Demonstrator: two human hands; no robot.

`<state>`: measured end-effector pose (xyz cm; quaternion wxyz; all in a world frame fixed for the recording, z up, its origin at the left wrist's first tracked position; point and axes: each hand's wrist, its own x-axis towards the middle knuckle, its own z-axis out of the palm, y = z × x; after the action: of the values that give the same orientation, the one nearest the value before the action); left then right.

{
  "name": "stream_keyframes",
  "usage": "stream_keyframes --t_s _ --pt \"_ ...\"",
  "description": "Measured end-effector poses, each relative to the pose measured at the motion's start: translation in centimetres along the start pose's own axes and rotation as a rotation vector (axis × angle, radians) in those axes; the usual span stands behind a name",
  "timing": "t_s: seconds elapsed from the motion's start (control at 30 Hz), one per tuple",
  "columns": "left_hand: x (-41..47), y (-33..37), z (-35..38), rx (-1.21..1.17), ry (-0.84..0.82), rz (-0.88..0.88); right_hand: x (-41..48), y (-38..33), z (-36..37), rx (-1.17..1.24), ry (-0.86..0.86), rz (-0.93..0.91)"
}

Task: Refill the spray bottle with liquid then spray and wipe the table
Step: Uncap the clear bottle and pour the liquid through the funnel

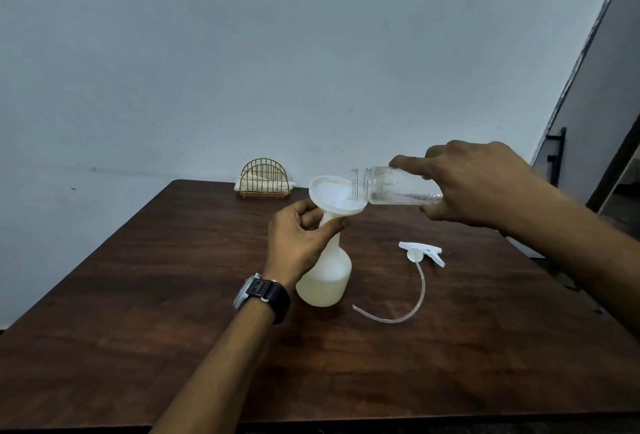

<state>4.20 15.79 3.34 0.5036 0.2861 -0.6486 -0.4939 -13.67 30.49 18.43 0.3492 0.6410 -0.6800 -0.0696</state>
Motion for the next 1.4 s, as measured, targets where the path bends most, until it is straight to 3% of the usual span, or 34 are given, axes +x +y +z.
stream_keyframes --t_s 1.4 --pt "0.37 -0.27 0.06 0.002 -0.006 -0.016 0.41 -0.05 -0.51 -0.065 0.028 -0.006"
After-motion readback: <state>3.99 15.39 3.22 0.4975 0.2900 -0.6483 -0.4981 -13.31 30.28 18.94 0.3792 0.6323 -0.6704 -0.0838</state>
